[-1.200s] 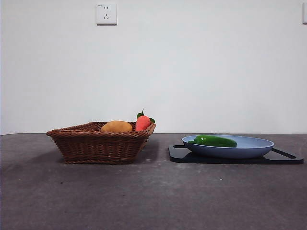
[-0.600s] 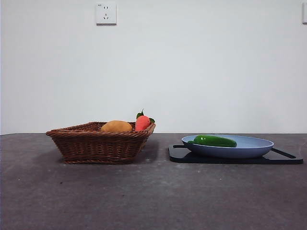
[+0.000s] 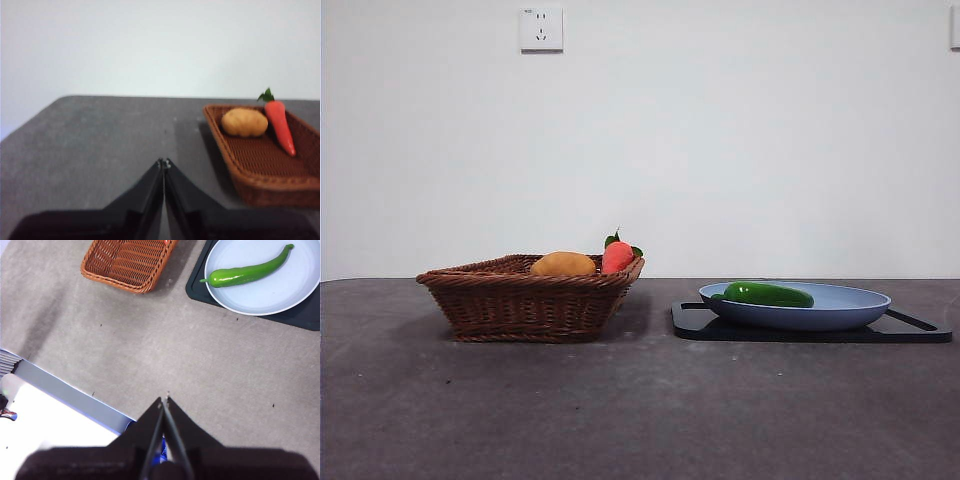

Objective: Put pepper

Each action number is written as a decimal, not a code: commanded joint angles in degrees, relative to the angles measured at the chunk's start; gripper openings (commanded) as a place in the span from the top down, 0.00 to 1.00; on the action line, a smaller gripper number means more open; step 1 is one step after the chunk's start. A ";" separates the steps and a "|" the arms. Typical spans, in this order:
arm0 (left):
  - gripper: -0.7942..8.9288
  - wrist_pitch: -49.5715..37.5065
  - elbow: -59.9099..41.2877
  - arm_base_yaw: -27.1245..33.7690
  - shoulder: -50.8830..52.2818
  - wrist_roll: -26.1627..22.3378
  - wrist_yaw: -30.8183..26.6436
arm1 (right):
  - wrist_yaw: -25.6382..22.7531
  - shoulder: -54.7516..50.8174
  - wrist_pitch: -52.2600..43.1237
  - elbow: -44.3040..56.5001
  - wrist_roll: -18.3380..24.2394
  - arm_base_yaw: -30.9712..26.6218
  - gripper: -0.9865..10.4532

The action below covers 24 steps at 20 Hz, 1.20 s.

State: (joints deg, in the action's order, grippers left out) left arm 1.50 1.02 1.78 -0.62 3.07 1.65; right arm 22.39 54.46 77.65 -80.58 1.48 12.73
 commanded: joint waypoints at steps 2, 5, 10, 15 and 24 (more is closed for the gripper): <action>0.91 3.45 -0.59 0.22 0.20 0.33 -0.04 | -0.02 0.28 0.83 -1.11 -0.11 0.09 0.90; 0.91 4.48 -0.59 0.22 0.15 0.31 0.04 | -0.02 0.28 0.83 -1.11 -0.09 0.09 0.90; 0.91 4.15 -0.59 0.22 0.11 0.31 0.04 | -0.02 0.28 0.83 -1.11 -0.11 0.09 0.90; 0.91 4.13 -0.59 0.22 0.11 0.31 0.02 | -0.02 0.28 0.83 -1.11 -0.09 0.09 0.90; 0.91 4.13 -0.59 0.22 0.11 0.31 0.02 | -1.64 -1.60 0.00 -1.11 3.89 -1.07 0.90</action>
State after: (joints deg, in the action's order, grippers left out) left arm 6.31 1.02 1.78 -0.64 3.07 1.67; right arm 20.93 53.12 77.62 -80.58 3.31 11.49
